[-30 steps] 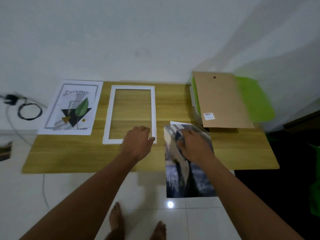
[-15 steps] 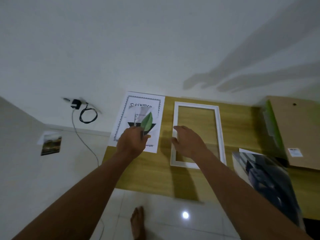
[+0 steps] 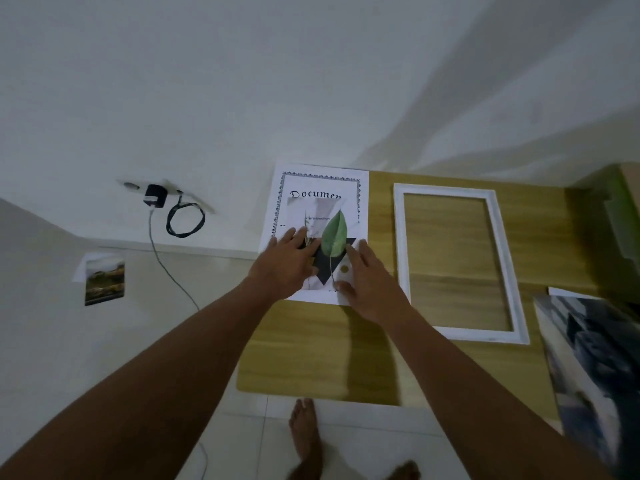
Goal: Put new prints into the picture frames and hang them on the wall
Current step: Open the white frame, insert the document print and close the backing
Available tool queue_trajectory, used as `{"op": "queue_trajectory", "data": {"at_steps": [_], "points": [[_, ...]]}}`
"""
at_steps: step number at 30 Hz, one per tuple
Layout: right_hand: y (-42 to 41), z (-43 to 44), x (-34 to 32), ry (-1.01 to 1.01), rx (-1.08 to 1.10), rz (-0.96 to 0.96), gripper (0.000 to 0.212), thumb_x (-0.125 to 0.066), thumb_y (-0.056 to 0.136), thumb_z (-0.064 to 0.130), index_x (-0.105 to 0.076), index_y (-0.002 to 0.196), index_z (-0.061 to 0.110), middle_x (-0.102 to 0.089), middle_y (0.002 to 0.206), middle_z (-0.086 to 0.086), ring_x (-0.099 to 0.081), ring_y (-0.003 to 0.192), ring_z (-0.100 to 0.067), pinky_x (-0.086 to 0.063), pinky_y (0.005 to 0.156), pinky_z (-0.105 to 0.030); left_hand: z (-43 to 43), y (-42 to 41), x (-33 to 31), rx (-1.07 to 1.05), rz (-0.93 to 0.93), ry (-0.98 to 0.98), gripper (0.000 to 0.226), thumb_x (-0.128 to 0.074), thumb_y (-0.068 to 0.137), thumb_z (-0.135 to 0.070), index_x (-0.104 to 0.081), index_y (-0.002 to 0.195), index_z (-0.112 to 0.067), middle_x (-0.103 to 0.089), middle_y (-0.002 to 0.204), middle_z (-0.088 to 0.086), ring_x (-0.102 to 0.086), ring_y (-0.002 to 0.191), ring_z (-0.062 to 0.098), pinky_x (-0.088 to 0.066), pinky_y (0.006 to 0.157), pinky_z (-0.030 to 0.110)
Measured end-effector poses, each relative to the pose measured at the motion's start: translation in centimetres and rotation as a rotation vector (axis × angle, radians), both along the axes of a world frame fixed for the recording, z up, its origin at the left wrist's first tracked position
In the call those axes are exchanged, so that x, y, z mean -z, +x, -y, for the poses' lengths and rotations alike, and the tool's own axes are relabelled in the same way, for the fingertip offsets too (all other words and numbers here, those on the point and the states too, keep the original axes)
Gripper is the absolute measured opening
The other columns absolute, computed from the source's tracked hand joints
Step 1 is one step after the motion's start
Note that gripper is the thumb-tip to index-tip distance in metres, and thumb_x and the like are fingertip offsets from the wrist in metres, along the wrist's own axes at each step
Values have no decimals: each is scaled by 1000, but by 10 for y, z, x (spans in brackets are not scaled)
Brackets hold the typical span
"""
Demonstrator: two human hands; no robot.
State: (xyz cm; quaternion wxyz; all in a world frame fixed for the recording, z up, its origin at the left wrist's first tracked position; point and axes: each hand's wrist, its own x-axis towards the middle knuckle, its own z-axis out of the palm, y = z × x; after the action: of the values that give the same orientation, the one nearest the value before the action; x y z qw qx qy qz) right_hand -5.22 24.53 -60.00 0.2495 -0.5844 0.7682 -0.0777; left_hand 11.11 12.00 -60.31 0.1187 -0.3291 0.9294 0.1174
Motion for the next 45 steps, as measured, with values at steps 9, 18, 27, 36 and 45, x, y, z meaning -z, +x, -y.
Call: {"op": "queue_trajectory", "data": {"at_steps": [9, 18, 27, 36, 45], "points": [[-2, -14, 16, 26, -44, -60, 92, -35, 94, 67, 8, 157, 16, 7, 165, -15, 9, 152, -28, 1, 121, -41, 5, -2, 7, 4, -1, -48, 66, -46, 97, -41, -20, 153, -16, -14, 160, 18, -14, 147, 36, -22, 116, 54], [-4, -24, 17, 4, -31, 20, 105, -50, 91, 65, 13, 156, 12, 0, 165, -12, 3, 153, -26, -8, 123, -49, 13, -2, 0, -17, 23, -28, 67, -48, 96, -42, -21, 153, -19, -12, 160, 17, -16, 147, 32, -22, 116, 53], [9, -49, 3, 17, 46, 89, 111, -70, 83, 54, 0, 158, 13, -14, 162, -5, -11, 149, -22, -8, 122, -43, 22, 1, 5, -5, 59, -42, 71, -44, 94, -46, -13, 153, -21, -9, 161, 14, -12, 148, 30, -21, 116, 55], [43, -52, 4, 34, -60, -31, 79, -43, 99, 50, -14, 155, 4, -6, 164, -18, -4, 152, -31, -12, 123, -50, 38, 0, 3, 57, 46, -36, 69, -42, 94, -46, -14, 154, -24, -10, 162, 11, -11, 149, 29, -19, 117, 55], [49, -63, 6, -15, 20, -29, 81, -55, 89, 63, -33, 148, 12, -10, 164, -16, -8, 151, -35, -18, 121, -53, 51, 1, 2, 81, 24, -74, 68, -40, 95, -50, -16, 154, -24, -13, 161, 12, -14, 148, 30, -24, 115, 52]]}}
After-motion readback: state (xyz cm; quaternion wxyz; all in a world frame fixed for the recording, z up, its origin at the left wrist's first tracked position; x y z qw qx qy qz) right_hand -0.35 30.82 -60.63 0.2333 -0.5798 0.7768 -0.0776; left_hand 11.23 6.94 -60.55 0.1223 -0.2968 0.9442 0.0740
